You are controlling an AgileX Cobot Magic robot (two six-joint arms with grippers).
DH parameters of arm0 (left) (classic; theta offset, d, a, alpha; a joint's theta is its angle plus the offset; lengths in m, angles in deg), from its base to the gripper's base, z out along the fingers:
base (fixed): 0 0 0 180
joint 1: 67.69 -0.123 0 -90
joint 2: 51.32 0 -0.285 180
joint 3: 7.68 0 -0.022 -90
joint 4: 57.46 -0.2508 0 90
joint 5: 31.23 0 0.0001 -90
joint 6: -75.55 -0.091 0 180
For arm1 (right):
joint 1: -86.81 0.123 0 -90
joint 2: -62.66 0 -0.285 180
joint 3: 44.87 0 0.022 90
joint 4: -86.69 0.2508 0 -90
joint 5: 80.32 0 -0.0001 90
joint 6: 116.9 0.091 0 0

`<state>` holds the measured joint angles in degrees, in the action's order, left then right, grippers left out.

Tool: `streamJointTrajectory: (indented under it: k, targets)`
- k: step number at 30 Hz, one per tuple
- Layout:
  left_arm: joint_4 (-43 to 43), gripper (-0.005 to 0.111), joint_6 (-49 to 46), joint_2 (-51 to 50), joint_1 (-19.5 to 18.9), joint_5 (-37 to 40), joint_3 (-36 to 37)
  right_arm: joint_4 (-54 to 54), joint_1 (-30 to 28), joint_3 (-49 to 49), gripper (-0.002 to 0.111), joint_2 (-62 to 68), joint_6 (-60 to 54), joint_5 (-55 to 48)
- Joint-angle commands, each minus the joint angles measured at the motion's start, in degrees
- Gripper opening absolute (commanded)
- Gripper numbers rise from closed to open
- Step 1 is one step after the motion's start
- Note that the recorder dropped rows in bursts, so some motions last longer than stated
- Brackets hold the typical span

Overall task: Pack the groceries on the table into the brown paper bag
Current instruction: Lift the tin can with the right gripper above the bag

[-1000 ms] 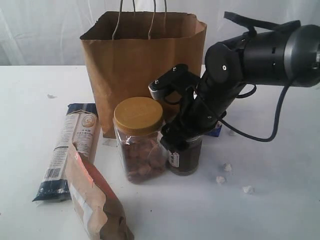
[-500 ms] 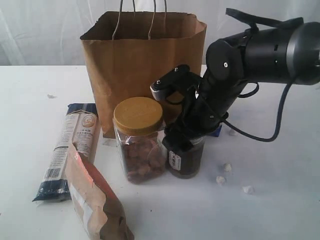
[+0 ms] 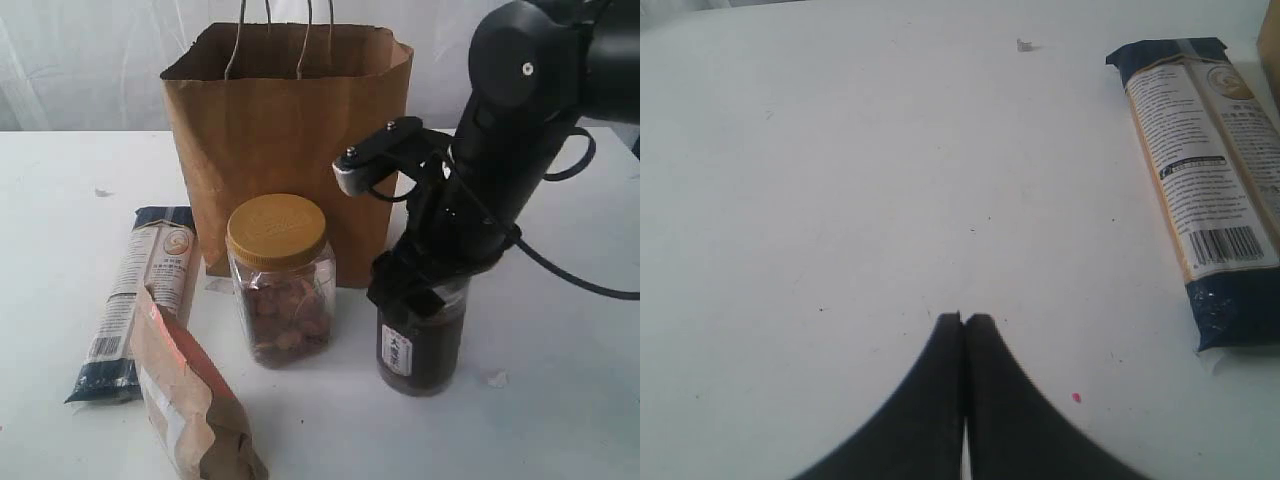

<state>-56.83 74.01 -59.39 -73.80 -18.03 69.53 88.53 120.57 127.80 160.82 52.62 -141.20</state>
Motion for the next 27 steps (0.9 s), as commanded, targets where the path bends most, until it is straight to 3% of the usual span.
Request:
streamJointTrajectory:
  k: [1,5,10,14,27]
  targets:
    - [0.3,0.0,0.0,0.3,0.2,0.1,0.0,1.1,-0.2,-0.3,0.045,-5.4,0.5,-3.0]
    - [0.3,0.0,0.0,0.3,0.2,0.1,0.0,-1.1,-0.2,-0.3,0.043,-12.0,2.2,4.1]
    - [0.3,0.0,0.0,0.3,0.2,0.1,0.0,-11.7,-0.2,-0.3,0.034,-20.7,15.1,21.5]
    - [0.3,0.0,0.0,0.3,0.2,0.1,0.0,-13.5,-0.2,0.2,0.027,-24.3,17.7,33.1]
    - [0.3,0.0,0.0,0.3,0.2,0.1,0.0,-13.4,-0.2,1.4,0.019,-20.0,21.6,68.5]
